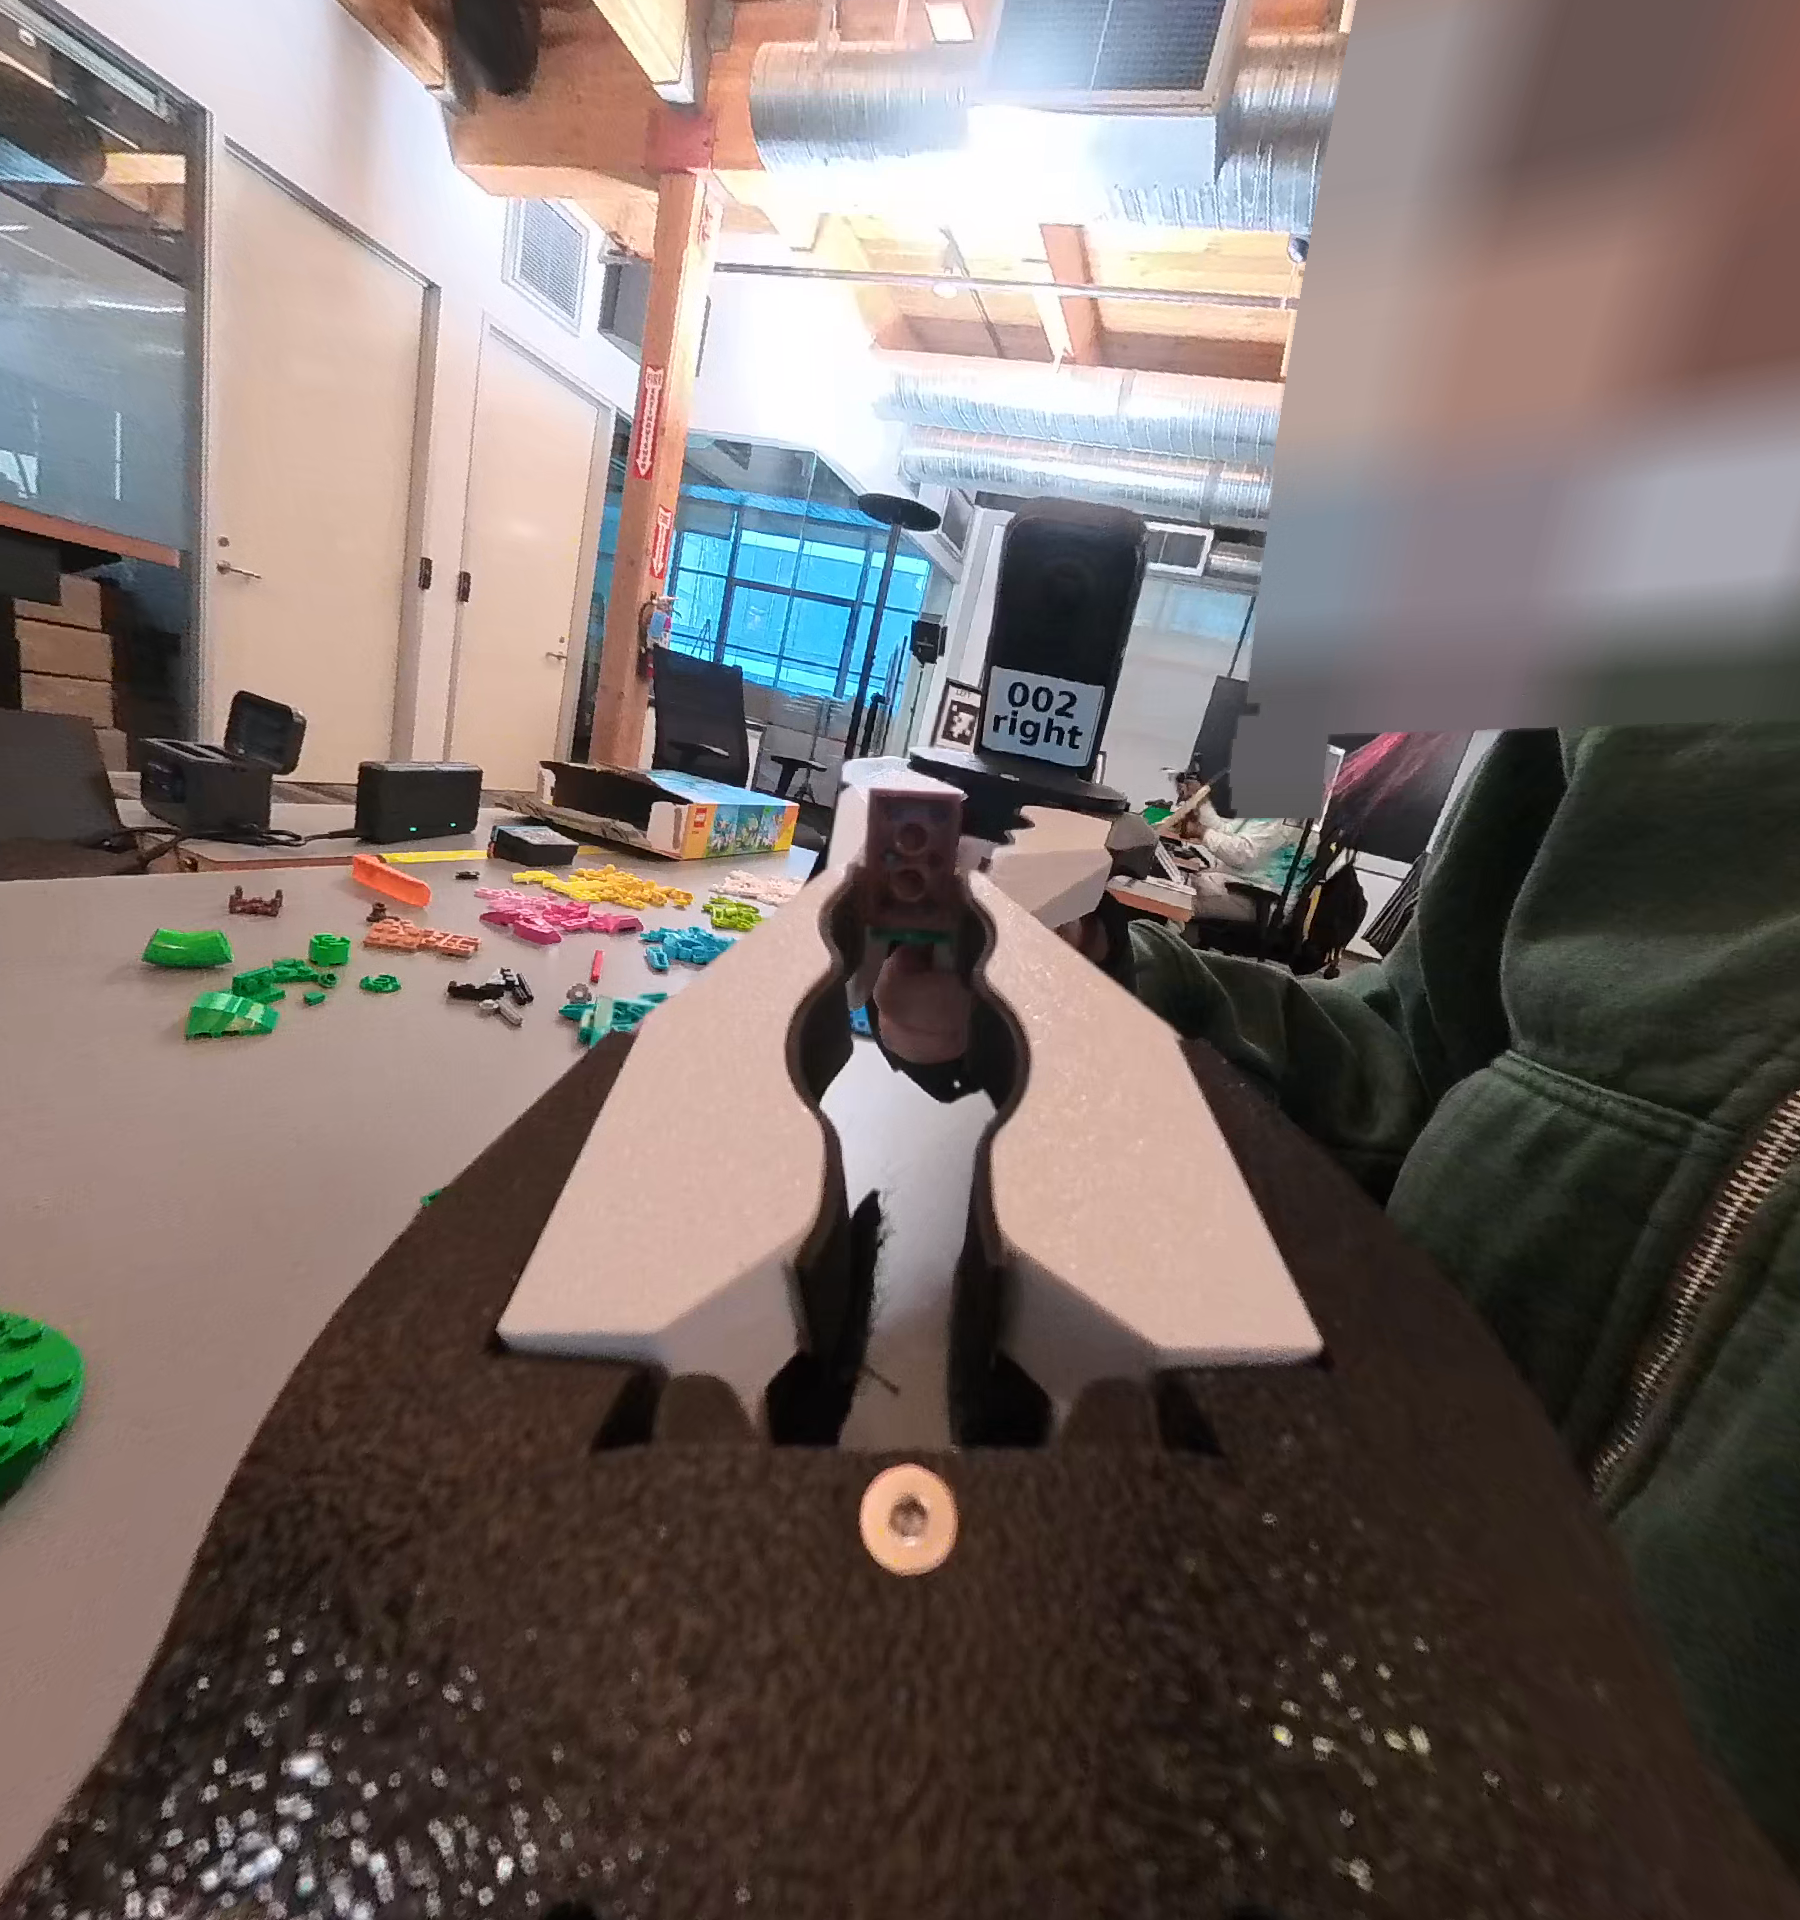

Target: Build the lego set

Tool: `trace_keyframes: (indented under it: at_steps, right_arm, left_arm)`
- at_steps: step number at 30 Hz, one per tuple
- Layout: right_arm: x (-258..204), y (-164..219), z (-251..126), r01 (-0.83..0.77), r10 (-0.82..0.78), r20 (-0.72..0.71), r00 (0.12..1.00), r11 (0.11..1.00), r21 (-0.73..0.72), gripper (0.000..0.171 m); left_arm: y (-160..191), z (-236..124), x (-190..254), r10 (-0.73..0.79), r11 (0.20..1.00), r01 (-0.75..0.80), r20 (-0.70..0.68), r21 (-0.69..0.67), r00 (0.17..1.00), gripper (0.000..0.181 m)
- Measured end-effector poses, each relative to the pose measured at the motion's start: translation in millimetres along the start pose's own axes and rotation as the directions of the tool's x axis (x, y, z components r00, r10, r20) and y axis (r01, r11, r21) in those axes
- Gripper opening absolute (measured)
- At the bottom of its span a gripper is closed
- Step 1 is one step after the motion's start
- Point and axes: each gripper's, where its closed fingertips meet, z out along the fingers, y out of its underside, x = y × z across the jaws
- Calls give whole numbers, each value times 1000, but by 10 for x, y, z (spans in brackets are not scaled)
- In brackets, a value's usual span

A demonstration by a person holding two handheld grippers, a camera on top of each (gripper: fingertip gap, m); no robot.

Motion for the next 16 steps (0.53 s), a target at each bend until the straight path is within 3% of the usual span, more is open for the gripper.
trace_keyframes:
  at_steps: [6, 10, 12, 16]
  right_arm:
    - [50, -72, -2, 77, -75, -76, 994, 997, 28, 31]
    - [136, -151, -39, 201, -191, -197, 962, 979, 34, 33]
    - [215, -213, -83, 304, -284, -302, 910, 952, 19, 39]
    - [317, -317, -156, 545, -517, -513, 685, 831, -110, 44]
  left_arm:
    - [-103, 38, -101, -127, 985, 120, 48, 125, 991, 13]
    - [-227, 8, -231, -315, 912, 287, 53, 293, 947, 13]
    - [-342, -31, -274, -412, 836, 374, 9, 403, 911, 13]
    - [-422, 1, -311, -538, 711, 480, -43, 514, 842, 13]
